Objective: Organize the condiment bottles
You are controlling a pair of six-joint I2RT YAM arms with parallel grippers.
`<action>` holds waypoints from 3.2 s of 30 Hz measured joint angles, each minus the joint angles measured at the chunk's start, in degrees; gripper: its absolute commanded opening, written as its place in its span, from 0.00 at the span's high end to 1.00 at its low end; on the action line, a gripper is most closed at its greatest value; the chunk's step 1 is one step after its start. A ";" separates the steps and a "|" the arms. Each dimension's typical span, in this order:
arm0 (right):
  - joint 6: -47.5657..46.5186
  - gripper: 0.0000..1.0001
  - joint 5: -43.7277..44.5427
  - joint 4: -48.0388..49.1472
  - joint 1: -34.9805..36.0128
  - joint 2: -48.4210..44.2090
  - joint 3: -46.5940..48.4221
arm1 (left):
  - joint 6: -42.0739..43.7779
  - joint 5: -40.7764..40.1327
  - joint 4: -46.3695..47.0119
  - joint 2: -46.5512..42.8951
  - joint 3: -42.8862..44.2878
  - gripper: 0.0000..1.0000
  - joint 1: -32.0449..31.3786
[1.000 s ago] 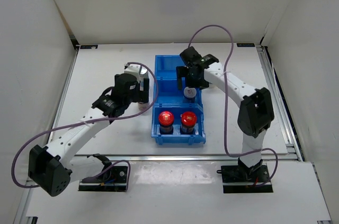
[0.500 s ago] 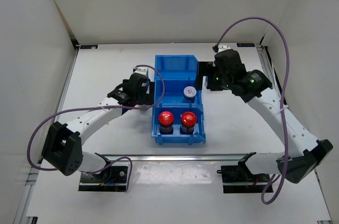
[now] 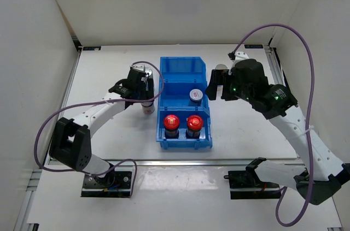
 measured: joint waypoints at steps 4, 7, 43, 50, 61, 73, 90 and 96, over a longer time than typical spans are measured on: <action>-0.48 0.01 -0.15 0.13 0.02 -0.57 0.00 | -0.26 2.47 0.26 2.12 1.53 0.07 1.11; -0.92 0.01 -0.17 0.13 0.00 -0.83 -0.02 | -0.20 3.50 0.24 2.49 1.92 0.06 1.11; -1.46 0.01 0.33 -2.10 0.00 -4.83 -4.11 | -0.79 -6.78 -11.65 -8.83 16.52 0.89 -5.40; -0.90 0.01 0.44 -2.49 0.02 -4.76 -4.87 | 0.68 -1.64 -7.04 -3.80 26.93 0.89 -12.92; -0.61 0.01 2.49 -5.70 0.02 -7.13 -4.85 | -0.70 1.99 -9.88 14.71 23.93 0.89 -13.07; 3.52 0.01 9.88 -10.97 0.02 -5.60 -4.81 | -2.62 5.57 -6.69 22.82 23.93 0.33 -13.42; -1.16 0.01 4.98 -5.73 -14.75 22.60 9.94 | 6.08 -8.48 -4.37 -3.39 22.08 0.00 -12.20; -3.19 0.01 1.33 -3.85 -20.72 39.60 25.16 | 10.78 -18.58 4.66 -14.49 5.55 0.00 -8.79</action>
